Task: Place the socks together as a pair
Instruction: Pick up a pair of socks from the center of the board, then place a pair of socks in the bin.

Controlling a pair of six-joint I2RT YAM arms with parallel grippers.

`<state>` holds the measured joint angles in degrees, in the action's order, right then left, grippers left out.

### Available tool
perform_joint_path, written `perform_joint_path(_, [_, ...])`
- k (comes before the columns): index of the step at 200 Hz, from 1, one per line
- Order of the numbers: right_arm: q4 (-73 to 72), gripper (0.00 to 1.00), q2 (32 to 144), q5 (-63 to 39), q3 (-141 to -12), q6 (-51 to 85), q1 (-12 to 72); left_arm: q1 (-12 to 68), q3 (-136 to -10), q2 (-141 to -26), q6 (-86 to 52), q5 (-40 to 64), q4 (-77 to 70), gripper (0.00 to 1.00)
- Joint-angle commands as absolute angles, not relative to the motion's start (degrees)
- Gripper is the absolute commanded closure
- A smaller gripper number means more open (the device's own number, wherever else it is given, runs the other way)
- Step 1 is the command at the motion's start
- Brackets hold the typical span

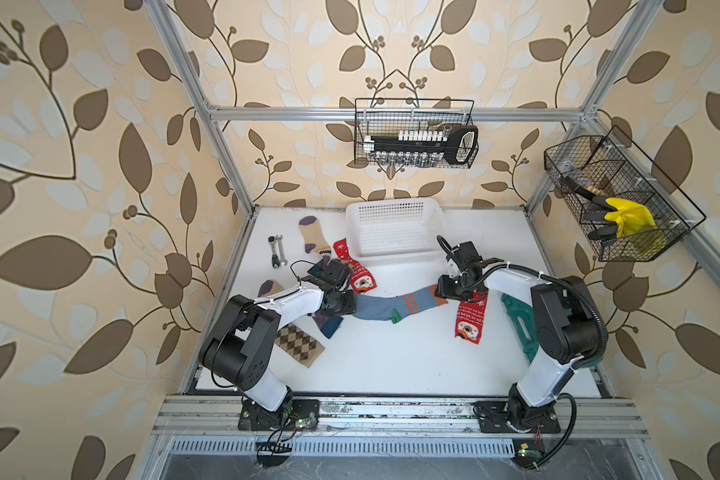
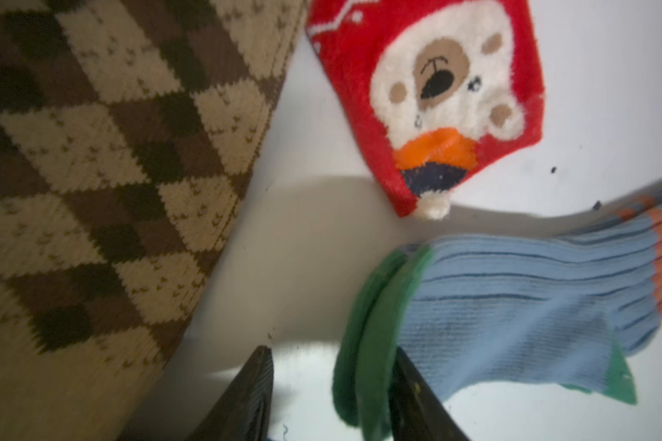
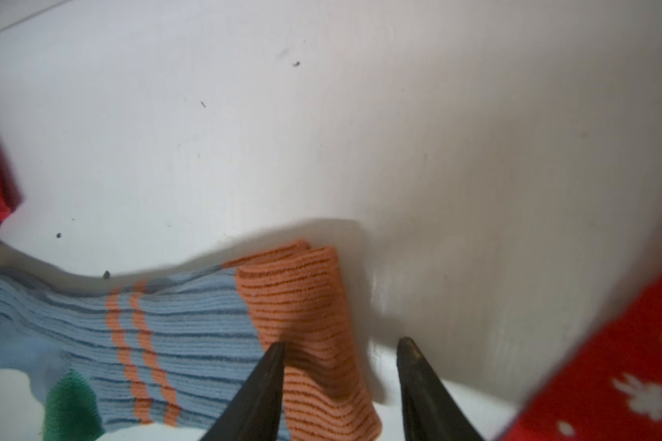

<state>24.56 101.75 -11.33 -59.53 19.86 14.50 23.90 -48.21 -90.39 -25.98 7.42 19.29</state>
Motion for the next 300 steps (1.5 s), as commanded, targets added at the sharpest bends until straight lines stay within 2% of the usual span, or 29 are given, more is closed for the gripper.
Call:
perform_joint_path(1, [23.15,0.52,103.13,-15.21,-57.19,20.60,14.72,23.29,-47.65,-90.25,-26.07,9.92,17.07,0.60])
perform_joint_path(35, [21.40,0.56,104.22,-18.68,-56.08,21.09,14.87,23.29,-47.64,-90.71,-26.42,11.90,16.12,0.83])
perform_joint_path(56, [21.05,0.65,104.39,-19.24,-55.88,21.03,15.18,23.30,-47.64,-90.28,-26.70,12.81,16.08,1.00])
perform_joint_path(84, [21.18,0.91,102.07,-18.66,-55.40,21.02,15.19,23.42,-48.23,-88.21,-26.61,11.71,18.27,1.00])
perform_joint_path(103, [22.52,1.00,99.59,-19.30,-55.68,21.05,15.12,23.63,-48.90,-85.39,-26.85,11.57,20.43,1.00])
perform_joint_path(142, [28.79,1.00,89.59,-19.23,-58.23,20.63,15.39,24.78,-54.35,-78.82,-27.41,14.00,24.80,1.00])
perform_joint_path(192, [36.28,1.00,85.28,-18.57,-71.43,18.37,14.62,25.31,-70.40,-81.25,-25.91,12.79,29.25,1.00])
perform_joint_path(247, [39.88,1.00,95.94,-19.45,-93.63,18.14,11.80,23.94,-94.95,-96.74,-23.00,10.87,34.69,1.00])
perform_joint_path(300, [43.13,1.00,113.37,-19.46,-112.53,17.37,8.74,18.83,-108.91,-111.47,-22.52,12.57,37.42,1.00])
